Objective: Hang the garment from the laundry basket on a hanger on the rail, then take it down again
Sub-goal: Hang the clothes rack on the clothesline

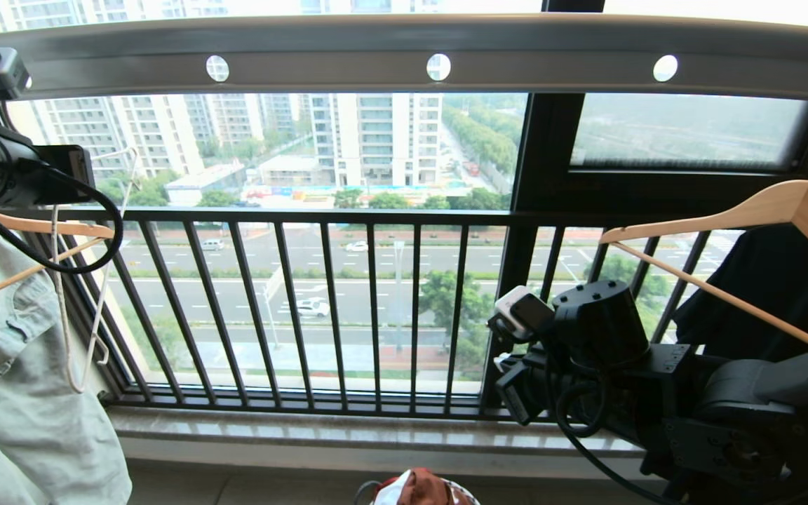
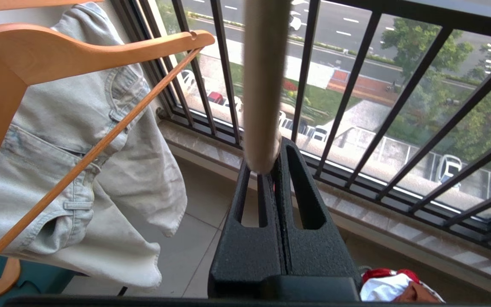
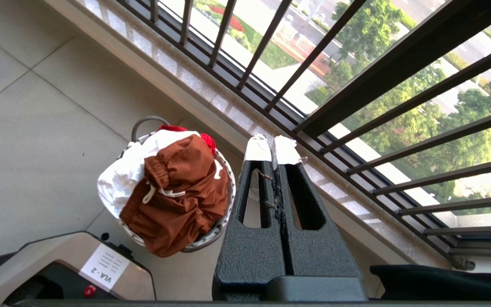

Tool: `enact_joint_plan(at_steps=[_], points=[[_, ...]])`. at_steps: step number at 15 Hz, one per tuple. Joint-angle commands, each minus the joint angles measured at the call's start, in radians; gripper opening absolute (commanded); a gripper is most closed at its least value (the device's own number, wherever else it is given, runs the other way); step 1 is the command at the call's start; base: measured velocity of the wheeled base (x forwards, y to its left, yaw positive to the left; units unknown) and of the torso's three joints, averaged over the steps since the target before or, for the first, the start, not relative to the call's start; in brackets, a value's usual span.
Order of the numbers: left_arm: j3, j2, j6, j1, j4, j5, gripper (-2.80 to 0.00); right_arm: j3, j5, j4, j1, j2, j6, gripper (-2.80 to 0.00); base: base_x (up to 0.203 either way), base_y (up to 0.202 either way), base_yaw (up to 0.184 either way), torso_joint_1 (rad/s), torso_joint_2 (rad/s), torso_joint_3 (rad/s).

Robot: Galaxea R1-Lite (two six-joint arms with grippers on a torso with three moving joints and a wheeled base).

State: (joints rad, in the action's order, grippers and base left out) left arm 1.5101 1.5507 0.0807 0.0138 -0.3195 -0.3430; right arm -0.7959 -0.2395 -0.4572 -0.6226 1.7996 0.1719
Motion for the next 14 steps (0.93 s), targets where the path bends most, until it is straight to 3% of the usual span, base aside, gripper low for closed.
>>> enact_joint_plan(at_steps=[1,7,10,11,14], points=[[0.061,-0.007,0.013,0.01,-0.096,0.032,-2.8,0.001,-0.001,-0.003,0.0,-0.002,0.0,-2.8,0.0,0.0,0.0,0.0,0.0,0.0],[0.174,-0.012,0.016,0.043,-0.29,0.139,-2.8,0.003,-0.001,-0.003,0.0,-0.008,-0.002,-2.8,0.0,0.0,0.0,0.0,0.0,0.0],[0.174,-0.007,0.016,0.043,-0.3,0.142,-2.8,0.003,-0.001,-0.003,0.001,-0.014,-0.002,-2.8,0.0,0.0,0.0,0.0,0.0,0.0],[0.176,-0.004,0.014,0.043,-0.3,0.142,0.0,0.003,-0.001,-0.003,0.003,-0.014,-0.002,-2.8,0.0,0.0,0.0,0.0,0.0,0.0],[0.177,-0.007,0.014,0.043,-0.3,0.142,0.0,0.004,-0.001,-0.003,0.003,-0.022,0.0,-2.8,0.0,0.0,0.0,0.0,0.0,0.0]])
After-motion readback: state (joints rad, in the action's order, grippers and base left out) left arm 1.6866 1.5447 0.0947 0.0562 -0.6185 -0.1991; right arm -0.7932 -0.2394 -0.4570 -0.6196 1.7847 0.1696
